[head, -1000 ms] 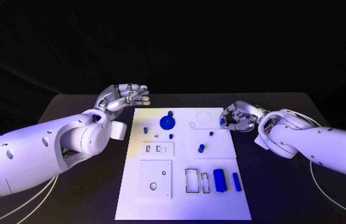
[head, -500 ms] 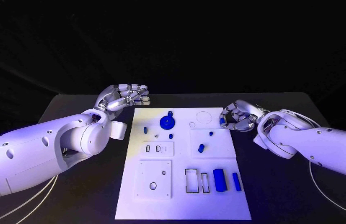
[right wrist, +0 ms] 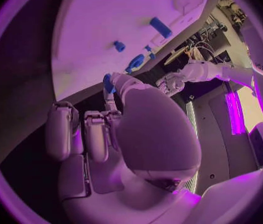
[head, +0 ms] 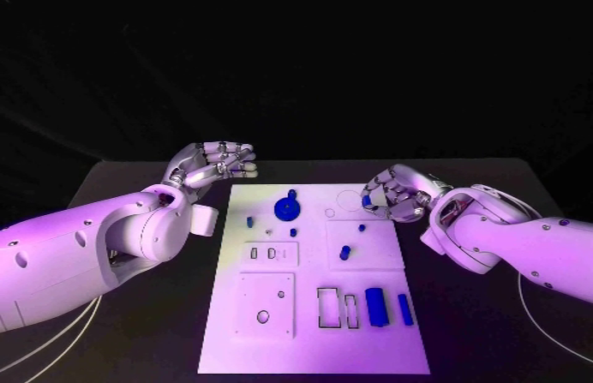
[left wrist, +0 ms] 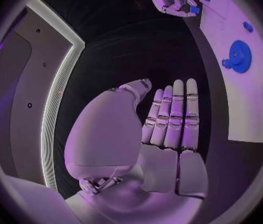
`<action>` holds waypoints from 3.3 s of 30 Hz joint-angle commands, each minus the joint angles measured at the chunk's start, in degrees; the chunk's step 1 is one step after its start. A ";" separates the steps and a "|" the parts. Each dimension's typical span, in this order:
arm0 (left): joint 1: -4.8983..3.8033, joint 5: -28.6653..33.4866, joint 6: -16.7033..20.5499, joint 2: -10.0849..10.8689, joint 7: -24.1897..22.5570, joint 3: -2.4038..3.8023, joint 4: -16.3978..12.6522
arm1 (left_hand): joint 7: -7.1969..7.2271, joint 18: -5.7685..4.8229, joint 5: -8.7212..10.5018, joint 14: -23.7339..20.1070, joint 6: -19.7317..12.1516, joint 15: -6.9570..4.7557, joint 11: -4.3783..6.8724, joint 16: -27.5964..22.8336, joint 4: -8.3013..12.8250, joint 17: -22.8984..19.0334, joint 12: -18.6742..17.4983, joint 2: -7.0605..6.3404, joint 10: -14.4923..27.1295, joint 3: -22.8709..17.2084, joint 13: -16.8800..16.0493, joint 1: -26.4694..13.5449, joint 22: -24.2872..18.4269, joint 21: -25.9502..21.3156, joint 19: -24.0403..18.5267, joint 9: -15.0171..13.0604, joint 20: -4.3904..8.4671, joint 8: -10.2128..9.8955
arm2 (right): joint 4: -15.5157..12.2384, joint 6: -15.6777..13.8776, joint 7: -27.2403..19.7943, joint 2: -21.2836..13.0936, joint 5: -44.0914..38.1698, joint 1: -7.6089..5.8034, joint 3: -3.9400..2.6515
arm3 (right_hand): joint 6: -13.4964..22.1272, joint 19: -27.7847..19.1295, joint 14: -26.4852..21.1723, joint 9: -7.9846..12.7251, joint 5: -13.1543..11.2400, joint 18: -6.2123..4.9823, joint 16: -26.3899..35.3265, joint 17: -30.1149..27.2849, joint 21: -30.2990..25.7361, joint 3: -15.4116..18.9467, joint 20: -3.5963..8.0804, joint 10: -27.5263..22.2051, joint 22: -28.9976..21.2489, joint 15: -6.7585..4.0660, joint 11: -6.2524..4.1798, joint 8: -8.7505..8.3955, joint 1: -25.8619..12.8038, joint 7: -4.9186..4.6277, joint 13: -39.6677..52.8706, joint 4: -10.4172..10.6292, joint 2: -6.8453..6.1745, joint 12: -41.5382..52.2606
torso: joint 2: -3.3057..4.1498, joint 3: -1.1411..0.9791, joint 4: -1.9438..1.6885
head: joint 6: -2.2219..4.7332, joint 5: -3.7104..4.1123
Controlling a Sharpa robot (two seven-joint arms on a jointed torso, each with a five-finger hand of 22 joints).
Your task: Assemble the parts on the task board
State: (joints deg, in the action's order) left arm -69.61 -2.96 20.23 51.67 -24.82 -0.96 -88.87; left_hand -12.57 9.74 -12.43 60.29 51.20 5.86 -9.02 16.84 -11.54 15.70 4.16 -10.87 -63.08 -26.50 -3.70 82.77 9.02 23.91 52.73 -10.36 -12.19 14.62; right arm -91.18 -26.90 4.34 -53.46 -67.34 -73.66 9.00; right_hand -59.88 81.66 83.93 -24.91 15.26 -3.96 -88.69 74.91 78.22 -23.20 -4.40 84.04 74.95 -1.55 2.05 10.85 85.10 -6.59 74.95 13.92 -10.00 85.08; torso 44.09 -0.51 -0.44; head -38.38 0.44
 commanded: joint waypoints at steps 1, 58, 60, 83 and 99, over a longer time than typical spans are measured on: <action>-0.03 0.11 -1.12 -0.33 -0.18 -0.04 0.28 | 0.03 0.64 0.34 0.02 -0.18 0.46 -0.17 -0.20 0.33 0.07 -0.17 -0.09 -0.09 0.15 -0.07 -0.53 -0.07 0.17 -0.23 -0.07 0.00 -0.38 | -2.11 -1.31 5.99 1.23 -2.19 -0.21 0.00 | -0.48 0.26 5.16 -0.94 0.22 0.72 -0.32 10.56 0.35 -0.42 0.17 2.66 5.32 -0.52 -0.43 0.49 -0.39 0.36 9.95 0.01 0.31 -0.20 | -0.46 -0.02 0.18 | -0.48 -0.18; 0.02 0.11 -1.97 -2.00 0.36 -0.52 1.89 | 0.07 0.64 0.34 0.07 -0.17 0.48 -0.16 -0.48 0.57 0.29 -0.33 -0.01 -0.18 0.02 -0.08 -0.71 -0.11 0.24 -0.30 -0.12 -0.02 -0.46 | -2.51 1.06 22.25 21.48 -16.60 6.87 0.59 | -0.30 -0.19 4.96 -1.67 0.02 0.51 -0.04 9.55 -0.59 -1.66 0.34 2.40 4.78 -0.71 -0.63 1.13 -4.45 0.60 9.40 -0.02 -1.06 -0.84 | -1.38 0.22 -0.36 | -4.03 -2.93; 0.02 0.11 -1.98 -1.98 0.38 -0.52 1.88 | 0.07 0.64 0.34 0.07 -0.17 0.48 -0.16 -0.48 0.57 0.29 -0.33 -0.01 -0.18 0.02 -0.08 -0.71 -0.11 0.24 -0.30 -0.12 -0.02 -0.46 | -2.53 1.19 22.41 21.51 -16.77 6.89 0.60 | -0.31 -0.19 4.96 -1.69 0.02 0.50 -0.05 9.58 -0.61 -1.66 0.35 2.40 4.77 -0.71 -0.64 1.15 -4.56 0.61 9.40 0.00 -1.13 -0.84 | -1.39 0.20 -0.36 | -4.08 -2.94; 0.01 0.11 -2.11 -1.87 0.54 -0.52 1.86 | 0.08 0.64 0.36 0.08 -0.17 0.48 -0.16 -0.53 0.60 0.33 -0.35 -0.02 -0.20 0.02 -0.08 -0.78 -0.13 0.24 -0.32 -0.13 -0.02 -0.47 | -2.10 1.59 22.89 21.60 -17.27 6.93 0.60 | 0.35 -0.42 4.89 -1.74 0.04 0.40 0.06 9.18 -1.09 -1.46 0.37 2.24 4.49 -0.69 -0.56 0.99 -5.98 0.46 9.16 0.15 -2.44 -1.13 | -1.40 0.23 -0.33 | -4.04 -2.96; 0.01 0.11 -2.23 -1.81 0.67 -0.52 1.89 | 0.08 0.64 0.36 0.08 -0.17 0.48 -0.16 -0.53 0.60 0.33 -0.35 -0.02 -0.20 0.02 -0.08 -0.78 -0.13 0.24 -0.32 -0.13 -0.02 -0.47 | -2.02 1.63 22.72 21.57 -17.35 6.93 0.60 | 2.36 -0.69 4.82 -1.37 -0.05 0.31 0.17 8.86 -1.74 -0.30 -0.08 1.78 4.18 -0.07 0.22 -0.04 -7.66 -0.44 8.61 0.51 -4.25 -1.77 | -1.41 0.21 -0.36 | -3.97 -3.01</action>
State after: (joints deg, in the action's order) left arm -69.56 -2.97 19.09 49.91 -23.93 -1.52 -86.86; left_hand -12.57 9.74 -12.43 60.29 51.20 5.86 -9.02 16.57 -11.21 15.97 4.16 -11.10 -63.08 -26.50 -3.69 82.54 8.95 23.91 52.72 -10.40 -12.19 14.23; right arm -93.23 -26.15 26.89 -31.95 -83.90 -66.80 9.58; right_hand -57.80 81.23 83.92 -26.31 15.21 -3.97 -88.69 74.91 76.83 -23.79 -4.42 83.86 74.94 -1.96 1.89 10.99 77.87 -7.06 74.94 14.38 -14.24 83.49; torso 42.68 -0.29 -0.79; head -42.34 -2.55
